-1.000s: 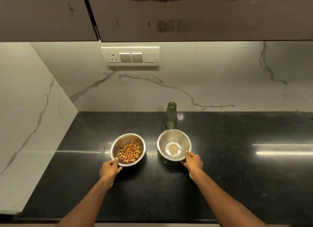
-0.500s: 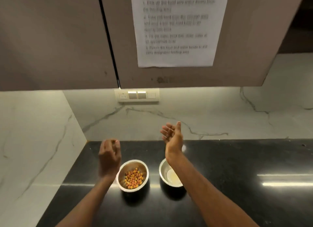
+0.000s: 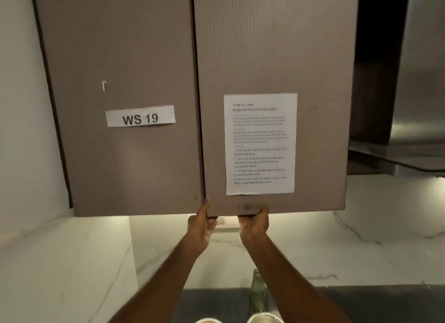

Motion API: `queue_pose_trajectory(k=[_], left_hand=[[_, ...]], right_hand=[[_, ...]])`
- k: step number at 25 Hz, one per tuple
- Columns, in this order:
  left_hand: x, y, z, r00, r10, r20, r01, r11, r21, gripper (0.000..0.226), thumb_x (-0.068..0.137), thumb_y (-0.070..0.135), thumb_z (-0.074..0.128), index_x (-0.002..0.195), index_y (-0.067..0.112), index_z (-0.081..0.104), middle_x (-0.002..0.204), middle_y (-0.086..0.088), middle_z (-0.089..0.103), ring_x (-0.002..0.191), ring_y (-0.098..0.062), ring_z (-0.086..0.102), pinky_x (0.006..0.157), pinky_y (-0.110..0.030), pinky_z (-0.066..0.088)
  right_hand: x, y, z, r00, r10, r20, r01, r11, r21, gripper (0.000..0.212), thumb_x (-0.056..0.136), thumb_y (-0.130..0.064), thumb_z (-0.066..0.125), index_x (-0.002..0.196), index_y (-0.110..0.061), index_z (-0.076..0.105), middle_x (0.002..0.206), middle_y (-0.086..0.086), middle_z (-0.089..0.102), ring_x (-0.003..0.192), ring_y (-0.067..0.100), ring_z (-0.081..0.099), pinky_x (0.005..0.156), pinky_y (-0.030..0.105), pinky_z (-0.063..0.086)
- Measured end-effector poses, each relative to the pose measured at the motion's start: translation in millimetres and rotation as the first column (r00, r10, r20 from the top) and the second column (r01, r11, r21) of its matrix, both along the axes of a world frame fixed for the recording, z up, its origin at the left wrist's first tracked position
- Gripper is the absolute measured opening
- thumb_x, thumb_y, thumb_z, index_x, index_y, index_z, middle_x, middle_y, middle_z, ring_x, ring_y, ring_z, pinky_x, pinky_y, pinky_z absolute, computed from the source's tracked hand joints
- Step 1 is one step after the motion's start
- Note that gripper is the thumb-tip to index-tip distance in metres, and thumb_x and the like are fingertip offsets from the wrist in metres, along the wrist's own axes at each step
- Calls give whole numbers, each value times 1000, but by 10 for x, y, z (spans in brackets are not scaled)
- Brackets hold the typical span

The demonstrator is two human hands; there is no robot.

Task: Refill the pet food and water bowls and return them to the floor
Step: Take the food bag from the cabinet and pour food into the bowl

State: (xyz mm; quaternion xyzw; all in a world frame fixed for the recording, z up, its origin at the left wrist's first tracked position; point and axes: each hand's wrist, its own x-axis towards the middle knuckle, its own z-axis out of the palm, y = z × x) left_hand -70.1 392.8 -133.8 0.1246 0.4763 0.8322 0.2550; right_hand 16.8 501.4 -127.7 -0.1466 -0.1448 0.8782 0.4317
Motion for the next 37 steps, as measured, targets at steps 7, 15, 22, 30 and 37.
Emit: queue_pose_trajectory(k=[7, 15, 22, 30, 37], left_hand=[[682, -541, -193, 826, 43, -562, -170, 970, -175, 31, 98, 49, 68, 108, 21, 78, 105, 3, 83, 96, -15, 80, 88, -33, 67], [1556, -1142, 172, 391, -293, -872, -273, 868, -414, 30, 95, 36, 78, 73, 25, 60, 67, 7, 66, 62, -9, 65, 64, -28, 52], [2383, -1253, 671, 169, -527, -833, 13, 846, -532, 38, 96, 37, 77, 127, 17, 68, 115, -1, 78, 98, -17, 77, 70, -30, 68], [1732, -1091, 1073, 232, -277, -933, -194, 926, -323, 46, 98, 32, 75, 139, 17, 62, 136, -1, 70, 120, -18, 68, 96, -28, 48], [703, -403, 1012, 529, -123, -839, -332, 881, -338, 50, 99, 34, 71, 141, 8, 62, 133, -7, 72, 124, -27, 68, 98, -28, 45]], right_hand=[[887, -558, 176, 439, -591, 677, 121, 785, 607, 47, 106, -30, 59, 144, -4, 51, 138, 23, 57, 126, 42, 56, 101, 47, 48], [1720, -1488, 1770, 156, -941, -300, -183, -326, 928, 81, 95, -42, 73, 164, -31, 32, 176, 12, 20, 158, 39, 31, 117, 55, 43], [2472, -1609, 1886, 42, -945, -324, -386, -315, 867, 62, 95, 4, 63, 153, -14, 48, 178, 21, 11, 153, 44, 37, 88, 30, 60], [3456, -846, 1914, -418, -906, -64, -69, -39, 997, 73, 92, 5, 63, 158, -12, 38, 178, 19, 9, 147, 47, 41, 117, 58, 43], [3220, -170, 1942, -645, -758, -95, 26, -146, 989, 59, 86, -12, 54, 143, -28, 49, 173, 32, 17, 158, 57, 20, 125, 70, 20]])
